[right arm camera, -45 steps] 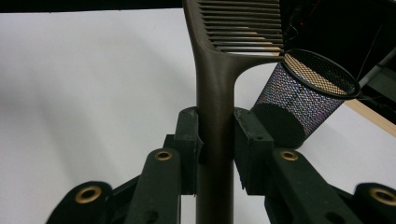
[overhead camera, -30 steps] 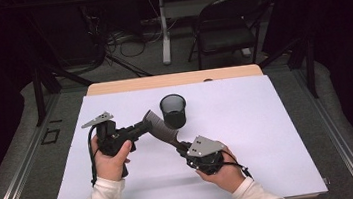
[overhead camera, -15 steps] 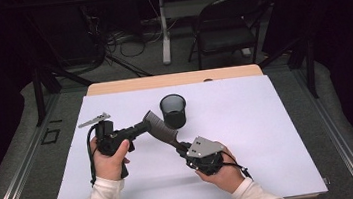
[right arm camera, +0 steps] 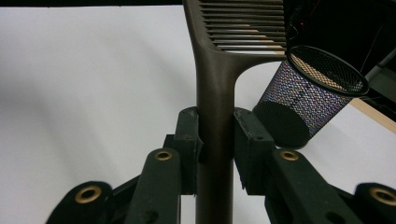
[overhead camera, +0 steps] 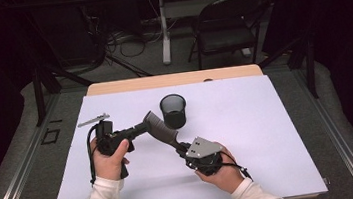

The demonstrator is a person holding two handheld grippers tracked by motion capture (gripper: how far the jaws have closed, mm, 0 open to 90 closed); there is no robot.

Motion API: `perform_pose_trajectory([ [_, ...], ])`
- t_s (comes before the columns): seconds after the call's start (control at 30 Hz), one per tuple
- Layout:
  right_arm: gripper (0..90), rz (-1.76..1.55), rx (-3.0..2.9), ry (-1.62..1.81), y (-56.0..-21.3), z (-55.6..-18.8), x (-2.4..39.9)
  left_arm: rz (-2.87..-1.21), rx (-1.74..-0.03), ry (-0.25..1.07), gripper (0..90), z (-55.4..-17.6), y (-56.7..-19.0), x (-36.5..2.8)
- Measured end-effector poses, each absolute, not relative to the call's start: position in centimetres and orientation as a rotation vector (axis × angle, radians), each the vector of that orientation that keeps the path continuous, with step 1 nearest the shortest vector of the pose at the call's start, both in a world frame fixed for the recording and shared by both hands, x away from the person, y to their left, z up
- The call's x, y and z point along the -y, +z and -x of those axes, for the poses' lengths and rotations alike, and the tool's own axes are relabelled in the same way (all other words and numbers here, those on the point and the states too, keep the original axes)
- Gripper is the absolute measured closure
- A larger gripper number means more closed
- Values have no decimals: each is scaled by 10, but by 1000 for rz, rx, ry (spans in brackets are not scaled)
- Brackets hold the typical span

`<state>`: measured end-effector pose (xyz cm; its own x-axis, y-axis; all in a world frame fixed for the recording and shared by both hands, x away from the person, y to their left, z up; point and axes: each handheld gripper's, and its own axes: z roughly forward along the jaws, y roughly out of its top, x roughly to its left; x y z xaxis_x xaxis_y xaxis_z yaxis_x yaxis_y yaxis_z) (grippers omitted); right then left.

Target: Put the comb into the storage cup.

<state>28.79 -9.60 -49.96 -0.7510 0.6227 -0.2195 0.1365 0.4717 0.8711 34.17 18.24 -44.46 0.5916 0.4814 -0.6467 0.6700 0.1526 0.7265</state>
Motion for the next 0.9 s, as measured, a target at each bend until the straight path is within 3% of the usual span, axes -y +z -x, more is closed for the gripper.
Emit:
perform_pose_trajectory([
  [0.9,719,-663,-2186,1265,-498,-290,98,-1543,-1072,-252,848,-354,-428,-176],
])
